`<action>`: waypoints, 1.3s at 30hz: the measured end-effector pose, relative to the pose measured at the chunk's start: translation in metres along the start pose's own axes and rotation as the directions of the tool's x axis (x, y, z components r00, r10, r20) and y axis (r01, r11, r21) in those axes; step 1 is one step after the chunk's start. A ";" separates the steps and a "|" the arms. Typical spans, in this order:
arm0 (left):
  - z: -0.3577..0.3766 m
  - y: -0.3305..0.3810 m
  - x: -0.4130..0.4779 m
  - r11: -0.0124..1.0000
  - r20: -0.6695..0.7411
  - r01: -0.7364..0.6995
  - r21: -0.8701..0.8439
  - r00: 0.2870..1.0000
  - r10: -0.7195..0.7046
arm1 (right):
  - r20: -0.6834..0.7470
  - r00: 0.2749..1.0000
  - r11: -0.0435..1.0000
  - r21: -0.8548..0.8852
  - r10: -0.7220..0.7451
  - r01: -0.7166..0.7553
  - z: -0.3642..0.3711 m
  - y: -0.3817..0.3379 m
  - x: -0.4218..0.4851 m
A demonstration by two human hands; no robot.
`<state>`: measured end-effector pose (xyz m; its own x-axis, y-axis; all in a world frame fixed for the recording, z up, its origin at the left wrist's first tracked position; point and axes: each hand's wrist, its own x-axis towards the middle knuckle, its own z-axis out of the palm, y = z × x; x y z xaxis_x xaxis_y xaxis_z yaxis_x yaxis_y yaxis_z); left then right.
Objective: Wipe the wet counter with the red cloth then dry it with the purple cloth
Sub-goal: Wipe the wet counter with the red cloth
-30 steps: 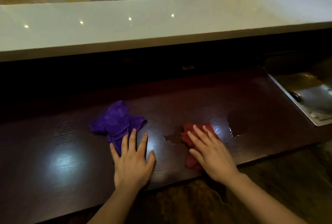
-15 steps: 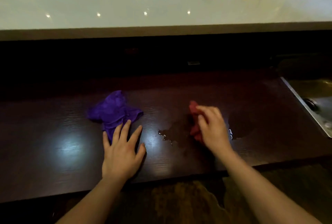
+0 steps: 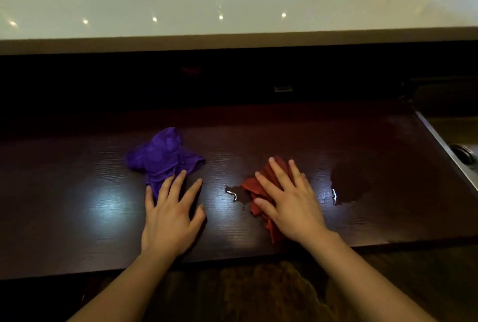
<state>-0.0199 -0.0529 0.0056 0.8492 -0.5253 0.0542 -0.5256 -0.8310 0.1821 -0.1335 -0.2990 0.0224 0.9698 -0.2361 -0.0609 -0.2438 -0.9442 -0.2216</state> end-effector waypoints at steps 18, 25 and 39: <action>-0.001 -0.001 0.000 0.999 0.010 0.017 -0.031 1.000 -0.016 | -0.084 0.952 0.953 0.043 -0.296 0.300 0.034 -0.053 -0.017; -0.001 -0.001 0.000 1.000 0.016 0.013 -0.022 1.000 -0.012 | -0.203 0.947 0.965 0.142 0.248 -0.222 -0.001 0.016 0.070; -0.003 -0.001 0.000 0.999 0.021 0.017 -0.044 1.000 -0.016 | -0.174 0.981 0.989 0.130 0.089 -0.067 0.004 0.015 0.059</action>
<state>-0.0193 -0.0519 0.0085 0.8565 -0.5153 0.0308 -0.5082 -0.8311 0.2258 -0.0799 -0.3265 0.0115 0.9302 -0.3560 0.0895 -0.3070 -0.8881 -0.3420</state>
